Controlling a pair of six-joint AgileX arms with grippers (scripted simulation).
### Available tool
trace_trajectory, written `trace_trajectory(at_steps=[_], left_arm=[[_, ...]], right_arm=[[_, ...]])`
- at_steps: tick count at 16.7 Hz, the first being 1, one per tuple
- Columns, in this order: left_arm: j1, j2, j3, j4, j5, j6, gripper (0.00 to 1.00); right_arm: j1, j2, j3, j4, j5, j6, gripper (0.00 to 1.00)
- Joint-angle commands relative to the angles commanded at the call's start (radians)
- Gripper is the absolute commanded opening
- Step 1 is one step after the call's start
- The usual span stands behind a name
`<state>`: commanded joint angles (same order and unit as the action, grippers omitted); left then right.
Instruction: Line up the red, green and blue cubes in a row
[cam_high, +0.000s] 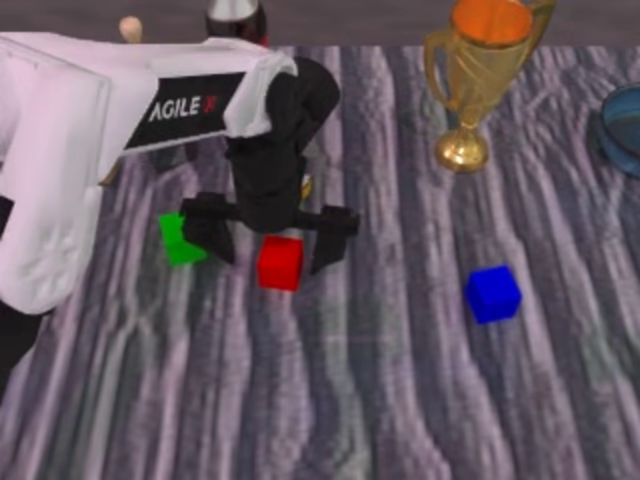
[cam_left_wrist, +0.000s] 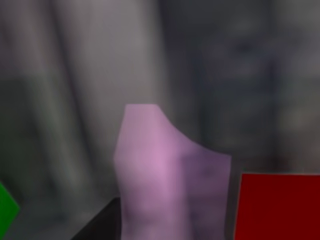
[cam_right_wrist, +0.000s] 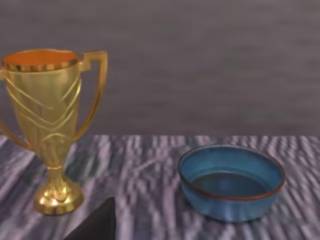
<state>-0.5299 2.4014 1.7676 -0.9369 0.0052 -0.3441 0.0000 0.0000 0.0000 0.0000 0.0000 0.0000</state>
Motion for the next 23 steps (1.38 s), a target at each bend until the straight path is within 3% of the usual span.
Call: trace_trajectory(at_steps=[8,18,23], left_arm=[[0.000,0.000,0.000,0.000,0.000,0.000,0.02],[0.003,-0.034,0.011,-0.016,-0.010,0.007,0.00],[0.015,-0.076,0.114,-0.171,-0.012,0.004,0.00]], right_arm=[[0.000,0.000,0.000,0.000,0.000,0.000,1.00],[0.000,0.000,0.000,0.000,0.000,0.000,1.00],[0.000,0.000,0.000,0.000,0.000,0.000,1.00]])
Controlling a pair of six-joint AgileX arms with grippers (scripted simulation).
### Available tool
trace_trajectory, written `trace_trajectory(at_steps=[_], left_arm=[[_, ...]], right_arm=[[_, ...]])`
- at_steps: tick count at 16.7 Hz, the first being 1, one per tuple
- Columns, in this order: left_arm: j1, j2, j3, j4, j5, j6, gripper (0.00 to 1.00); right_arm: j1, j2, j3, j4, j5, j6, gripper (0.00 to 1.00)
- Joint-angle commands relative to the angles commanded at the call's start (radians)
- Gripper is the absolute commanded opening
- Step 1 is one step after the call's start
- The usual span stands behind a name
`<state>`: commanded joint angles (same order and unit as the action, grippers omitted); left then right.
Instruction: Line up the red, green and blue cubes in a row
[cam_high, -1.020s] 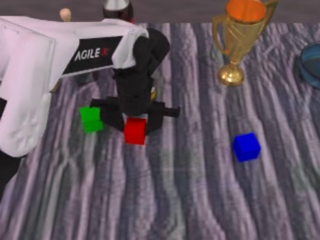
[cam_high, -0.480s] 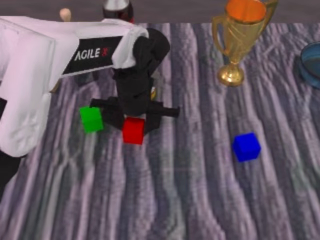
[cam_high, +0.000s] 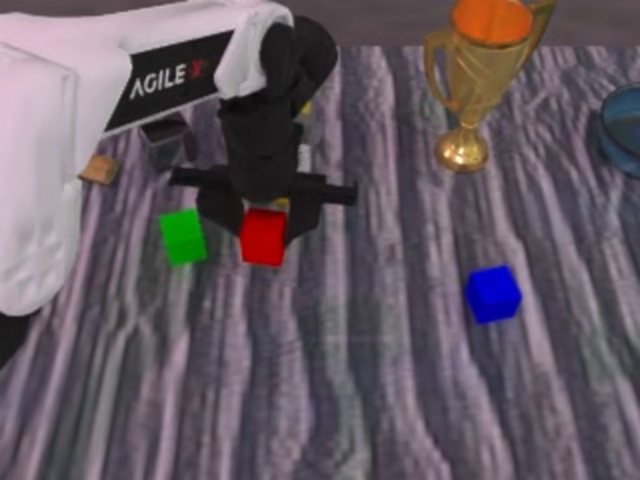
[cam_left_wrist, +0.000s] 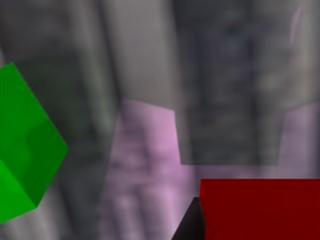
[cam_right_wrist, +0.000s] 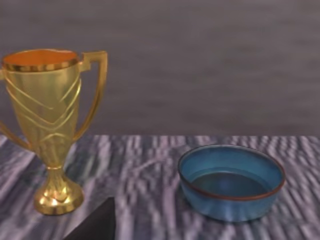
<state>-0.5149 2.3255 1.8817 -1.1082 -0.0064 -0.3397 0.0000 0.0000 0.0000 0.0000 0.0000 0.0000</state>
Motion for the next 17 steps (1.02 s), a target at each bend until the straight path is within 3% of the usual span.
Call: trace_trajectory(at_steps=[9,17], left_arm=[[-0.004,-0.042,0.035,-0.065,-0.001,-0.009,0.00],[-0.105,-0.319,-0.348,0.016,-0.010,-0.239,0.00]], right_arm=[[0.000,0.000,0.000,0.000,0.000,0.000,1.00],[0.000,0.000,0.000,0.000,0.000,0.000,1.00]])
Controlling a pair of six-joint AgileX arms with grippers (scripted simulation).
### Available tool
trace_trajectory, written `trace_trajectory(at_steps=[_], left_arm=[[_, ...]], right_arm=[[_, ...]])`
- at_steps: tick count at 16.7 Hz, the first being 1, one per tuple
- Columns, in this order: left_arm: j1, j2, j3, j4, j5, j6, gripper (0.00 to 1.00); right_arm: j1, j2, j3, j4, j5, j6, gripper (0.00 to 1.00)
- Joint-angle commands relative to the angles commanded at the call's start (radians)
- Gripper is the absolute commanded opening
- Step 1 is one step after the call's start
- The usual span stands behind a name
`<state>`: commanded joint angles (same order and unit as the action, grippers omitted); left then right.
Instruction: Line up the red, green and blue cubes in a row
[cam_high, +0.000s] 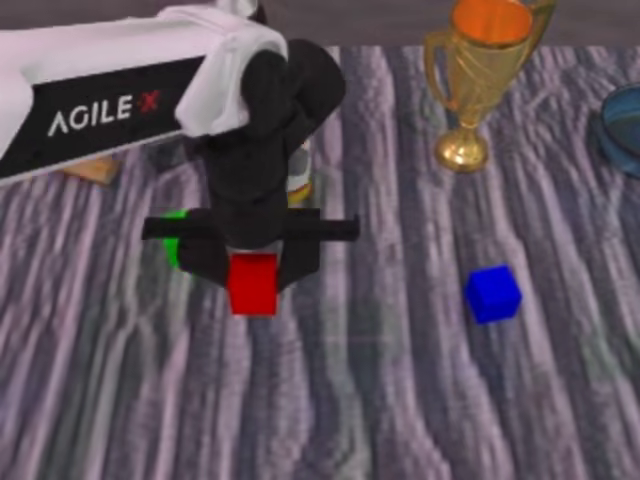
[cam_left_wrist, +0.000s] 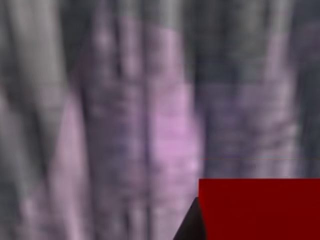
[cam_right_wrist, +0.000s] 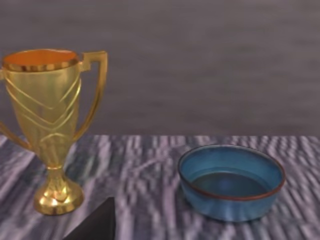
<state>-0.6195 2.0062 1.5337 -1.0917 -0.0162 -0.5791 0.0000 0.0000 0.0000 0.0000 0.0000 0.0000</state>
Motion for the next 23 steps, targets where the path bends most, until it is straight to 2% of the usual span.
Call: trace_trajectory(at_steps=[3,9,15,20,23], left_arm=[[-0.030,-0.073,-0.082,0.022,-0.002,-0.063,0.00],[-0.028,-0.070,-0.100,0.038,-0.002,-0.065,0.00],[-0.031,-0.003,-0.235,0.253,-0.002,-0.067,0.00],[-0.033,0.010,-0.257,0.282,-0.002,-0.068,0.00],[-0.033,0.010,-0.257,0.282,-0.002,-0.068,0.23]], right_arm=[[0.000,0.000,0.000,0.000,0.000,0.000,1.00],[0.000,0.000,0.000,0.000,0.000,0.000,1.00],[0.000,0.000,0.000,0.000,0.000,0.000,1.00],[0.000,0.000,0.000,0.000,0.000,0.000,1.00],[0.000,0.000,0.000,0.000,0.000,0.000,1.00]])
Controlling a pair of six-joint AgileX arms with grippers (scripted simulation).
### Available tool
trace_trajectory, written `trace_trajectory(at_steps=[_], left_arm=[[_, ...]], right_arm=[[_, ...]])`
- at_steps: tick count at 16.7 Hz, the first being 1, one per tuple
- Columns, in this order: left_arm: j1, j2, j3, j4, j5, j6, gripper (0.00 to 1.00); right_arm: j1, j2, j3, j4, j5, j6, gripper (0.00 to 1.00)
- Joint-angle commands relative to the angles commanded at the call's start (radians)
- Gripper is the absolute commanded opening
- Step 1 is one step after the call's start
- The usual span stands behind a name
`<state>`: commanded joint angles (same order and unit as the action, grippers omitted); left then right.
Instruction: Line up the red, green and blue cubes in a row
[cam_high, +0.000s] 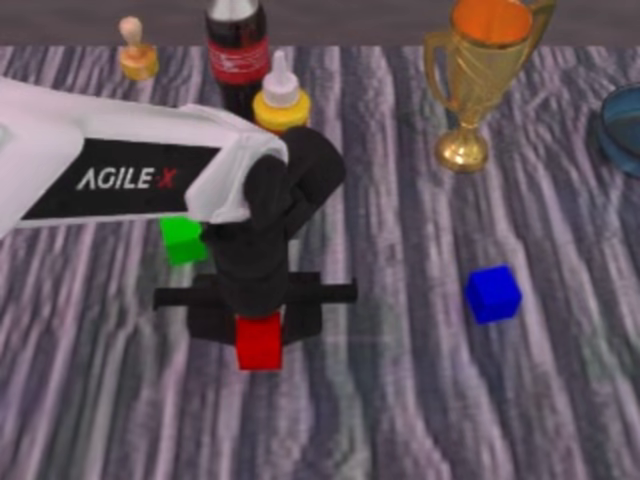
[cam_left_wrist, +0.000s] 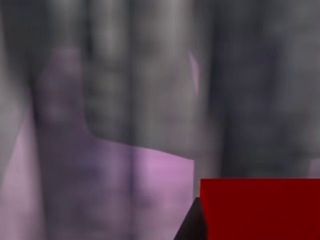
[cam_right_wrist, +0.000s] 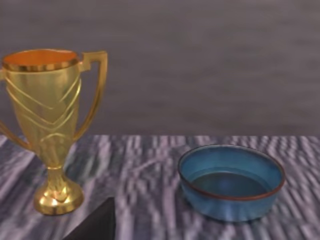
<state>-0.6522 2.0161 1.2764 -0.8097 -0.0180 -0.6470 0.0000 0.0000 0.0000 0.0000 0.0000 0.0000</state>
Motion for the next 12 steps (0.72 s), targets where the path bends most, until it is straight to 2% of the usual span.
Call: trace_trajectory(at_steps=[10,12], left_arm=[[0.000,0.000,0.000,0.000,0.000,0.000,0.98],[0.000,0.000,0.000,0.000,0.000,0.000,1.00]], right_arm=[[0.000,0.000,0.000,0.000,0.000,0.000,1.00],[0.000,0.000,0.000,0.000,0.000,0.000,1.00]])
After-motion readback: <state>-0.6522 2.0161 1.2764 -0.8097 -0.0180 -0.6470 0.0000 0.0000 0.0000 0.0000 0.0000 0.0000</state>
